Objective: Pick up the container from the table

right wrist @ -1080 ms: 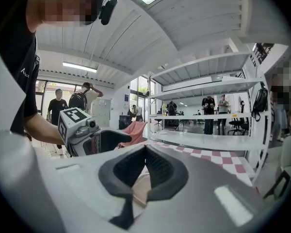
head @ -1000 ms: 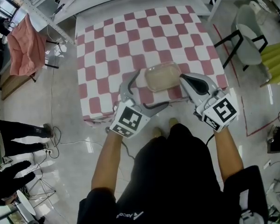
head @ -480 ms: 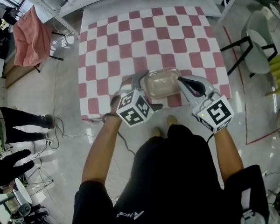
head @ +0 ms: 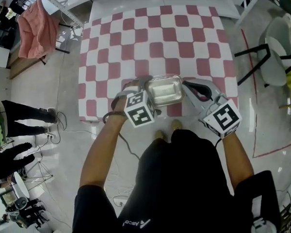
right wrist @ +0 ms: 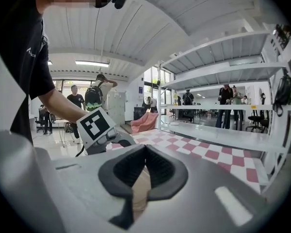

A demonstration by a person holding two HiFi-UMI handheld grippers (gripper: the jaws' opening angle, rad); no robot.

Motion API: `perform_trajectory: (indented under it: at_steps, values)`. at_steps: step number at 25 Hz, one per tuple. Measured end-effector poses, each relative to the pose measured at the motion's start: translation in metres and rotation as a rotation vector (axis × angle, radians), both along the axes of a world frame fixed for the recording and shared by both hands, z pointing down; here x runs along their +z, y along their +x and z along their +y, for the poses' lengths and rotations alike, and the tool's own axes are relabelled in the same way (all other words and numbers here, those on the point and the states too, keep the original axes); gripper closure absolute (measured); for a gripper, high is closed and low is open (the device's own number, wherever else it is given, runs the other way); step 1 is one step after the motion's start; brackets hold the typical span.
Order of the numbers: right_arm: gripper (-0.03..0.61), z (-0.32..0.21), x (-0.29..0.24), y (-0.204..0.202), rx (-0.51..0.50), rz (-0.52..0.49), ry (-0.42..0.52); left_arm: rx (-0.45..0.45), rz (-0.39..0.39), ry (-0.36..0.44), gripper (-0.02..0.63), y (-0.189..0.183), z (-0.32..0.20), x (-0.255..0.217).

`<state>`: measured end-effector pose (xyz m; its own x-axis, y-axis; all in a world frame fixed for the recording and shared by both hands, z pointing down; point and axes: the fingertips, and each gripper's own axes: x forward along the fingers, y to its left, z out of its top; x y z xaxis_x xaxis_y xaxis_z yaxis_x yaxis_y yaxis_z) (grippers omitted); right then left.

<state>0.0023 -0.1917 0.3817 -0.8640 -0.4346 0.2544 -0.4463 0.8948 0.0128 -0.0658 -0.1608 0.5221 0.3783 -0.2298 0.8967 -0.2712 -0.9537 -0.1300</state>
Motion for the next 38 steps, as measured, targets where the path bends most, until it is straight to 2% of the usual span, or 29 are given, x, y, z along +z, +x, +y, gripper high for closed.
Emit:
perform_trajectory:
  at_steps: [7, 18, 22, 29, 38]
  values:
    - [0.575, -0.011, 0.014, 0.012, -0.023, 0.002, -0.033, -0.028, -0.051, -0.054, 0.015, -0.002, -0.009, 0.014]
    - [0.575, -0.015, 0.021, 0.021, 0.039, -0.024, -0.054, 0.027, -0.102, -0.121, 0.015, -0.005, -0.011, 0.03]
    - [0.575, -0.017, 0.025, 0.016, 0.056, -0.043, -0.06, 0.026, -0.101, -0.139, 0.014, -0.006, -0.012, 0.033]
    - [0.575, -0.015, 0.034, 0.012, 0.064, -0.016, -0.083, 0.032, -0.092, -0.158, 0.012, -0.005, -0.011, 0.033]
    - [0.575, -0.022, 0.038, 0.008, 0.067, -0.022, -0.086, 0.038, -0.052, -0.133, 0.014, -0.005, -0.012, 0.032]
